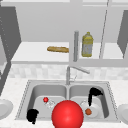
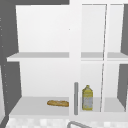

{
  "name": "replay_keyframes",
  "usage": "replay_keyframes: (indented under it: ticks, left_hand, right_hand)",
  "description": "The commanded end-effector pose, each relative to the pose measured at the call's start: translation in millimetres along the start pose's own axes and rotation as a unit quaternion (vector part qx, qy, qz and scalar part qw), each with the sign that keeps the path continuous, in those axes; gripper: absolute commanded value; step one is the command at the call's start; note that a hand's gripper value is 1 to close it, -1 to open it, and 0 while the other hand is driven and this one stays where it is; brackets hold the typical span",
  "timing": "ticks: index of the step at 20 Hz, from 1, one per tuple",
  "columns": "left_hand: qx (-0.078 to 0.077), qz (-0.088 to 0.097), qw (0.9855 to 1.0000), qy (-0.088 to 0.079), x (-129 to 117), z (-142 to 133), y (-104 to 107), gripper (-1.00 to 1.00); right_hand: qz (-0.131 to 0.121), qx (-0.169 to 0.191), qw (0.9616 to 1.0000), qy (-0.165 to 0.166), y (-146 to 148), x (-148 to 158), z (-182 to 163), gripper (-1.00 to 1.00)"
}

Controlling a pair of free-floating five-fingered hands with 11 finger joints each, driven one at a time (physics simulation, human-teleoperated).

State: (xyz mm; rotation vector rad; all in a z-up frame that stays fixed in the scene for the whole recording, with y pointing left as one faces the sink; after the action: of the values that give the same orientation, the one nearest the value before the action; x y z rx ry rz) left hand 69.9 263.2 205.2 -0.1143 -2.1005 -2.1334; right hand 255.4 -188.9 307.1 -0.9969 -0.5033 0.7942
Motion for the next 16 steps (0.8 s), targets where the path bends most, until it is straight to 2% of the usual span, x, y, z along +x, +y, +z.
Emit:
replay_keyframes:
  ticks: [1,8,12,16]
  left_hand:
    - [0.000,0.000,1.0000,0.000,0,0,0,0.00]
    - [0.000,0.000,1.0000,0.000,0,0,0,0.00]
    - [0.000,0.000,1.0000,0.000,0,0,0,0.00]
    - [0.000,0.000,1.0000,0.000,0,0,0,0.00]
  right_hand:
    - [0.031,0.003,0.9981,-0.054,22,0,-12,-1.00]
    - [0.033,0.008,0.9906,-0.132,63,0,-36,-1.00]
    - [0.040,0.020,0.9840,-0.172,87,1,-50,-1.00]
    - [0.047,0.032,0.9756,-0.212,109,1,-64,-1.00]
